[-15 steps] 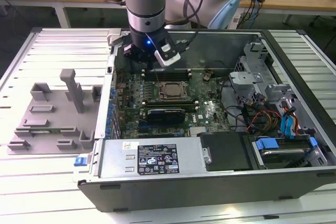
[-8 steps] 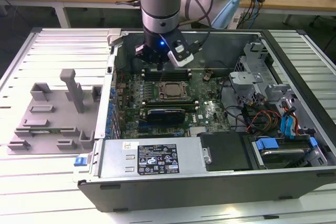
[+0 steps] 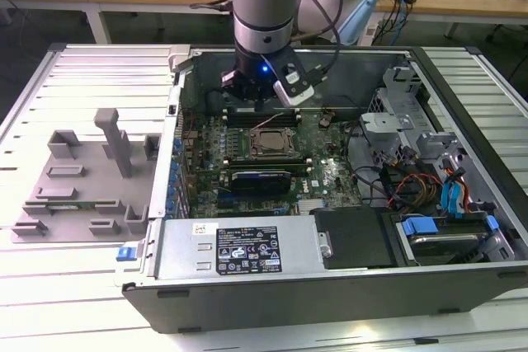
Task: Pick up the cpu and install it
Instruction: 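Install the first cpu locking lever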
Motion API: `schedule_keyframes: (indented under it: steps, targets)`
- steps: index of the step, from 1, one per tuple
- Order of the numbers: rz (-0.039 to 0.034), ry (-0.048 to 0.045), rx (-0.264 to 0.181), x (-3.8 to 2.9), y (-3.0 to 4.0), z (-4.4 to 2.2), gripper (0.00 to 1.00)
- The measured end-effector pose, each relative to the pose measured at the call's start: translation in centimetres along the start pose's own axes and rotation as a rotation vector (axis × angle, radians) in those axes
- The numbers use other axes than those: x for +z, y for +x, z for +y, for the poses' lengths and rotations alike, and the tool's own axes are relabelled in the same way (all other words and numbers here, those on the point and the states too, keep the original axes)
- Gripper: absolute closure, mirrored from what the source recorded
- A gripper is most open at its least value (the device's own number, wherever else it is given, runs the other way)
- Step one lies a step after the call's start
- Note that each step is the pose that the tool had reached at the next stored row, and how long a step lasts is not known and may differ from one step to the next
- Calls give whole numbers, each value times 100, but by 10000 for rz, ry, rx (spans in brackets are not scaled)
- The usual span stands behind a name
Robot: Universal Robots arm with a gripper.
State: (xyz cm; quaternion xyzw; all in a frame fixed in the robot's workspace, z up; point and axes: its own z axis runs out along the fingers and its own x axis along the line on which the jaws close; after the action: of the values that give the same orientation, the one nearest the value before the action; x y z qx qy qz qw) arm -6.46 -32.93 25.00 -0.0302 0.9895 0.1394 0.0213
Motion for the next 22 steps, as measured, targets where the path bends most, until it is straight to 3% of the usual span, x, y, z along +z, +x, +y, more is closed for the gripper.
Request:
schedule_keyframes:
  steps: [11,15,22]
  targets:
    - [1,6,3,124,-50,-39,89]
    - [-1,1,1,136,-51,-42,89]
    - [1,18,2,230,-50,-70,89]
